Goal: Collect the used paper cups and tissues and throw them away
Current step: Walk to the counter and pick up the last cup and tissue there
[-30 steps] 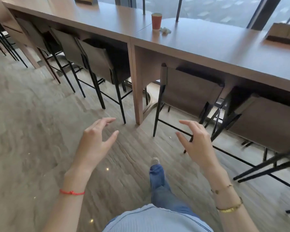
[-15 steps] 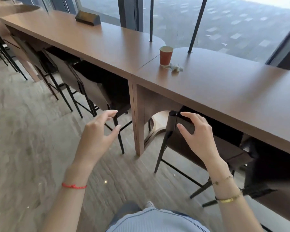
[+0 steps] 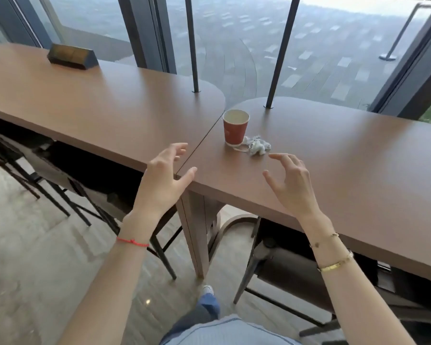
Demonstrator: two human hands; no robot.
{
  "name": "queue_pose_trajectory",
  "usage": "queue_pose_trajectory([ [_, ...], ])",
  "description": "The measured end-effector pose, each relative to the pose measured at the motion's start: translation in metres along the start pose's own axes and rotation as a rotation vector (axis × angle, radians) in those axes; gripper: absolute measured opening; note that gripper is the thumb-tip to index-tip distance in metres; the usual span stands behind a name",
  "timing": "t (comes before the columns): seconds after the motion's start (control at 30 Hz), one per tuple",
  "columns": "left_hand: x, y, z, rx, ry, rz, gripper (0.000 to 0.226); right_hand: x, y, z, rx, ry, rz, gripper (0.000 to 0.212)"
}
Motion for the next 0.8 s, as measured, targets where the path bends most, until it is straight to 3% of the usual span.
queue_pose_trajectory([
  [0.23,0.116,0.026,-0.052,-0.067,0.128,-0.051,0.068,0.087,-0.011,-0.05,-0.092,0.064,-0.155,0.048],
  [0.47,0.167,0.037,-0.111,-0.107,0.322,-0.066,0.086,0.116,-0.024,-0.089,-0.258,0.198,-0.23,0.057],
  [0.67,0.181,0.039,-0.139,-0.183,0.372,-0.067,0.082,0.126,-0.024,-0.093,-0.185,0.152,-0.203,0.021],
  [0.8,0.185,0.036,-0.144,-0.239,0.356,-0.052,0.068,0.125,-0.026,-0.087,-0.124,0.082,-0.19,0.011],
])
Point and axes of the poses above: each hand's wrist, its own x-axis towards the middle knuckle, its own z-axis out of the back of the hand, y = z × x, the point moved 9 cm from there along x, towards the middle knuckle, and after that the axes turned 7 degrees about -x, right-handed, at the moved point
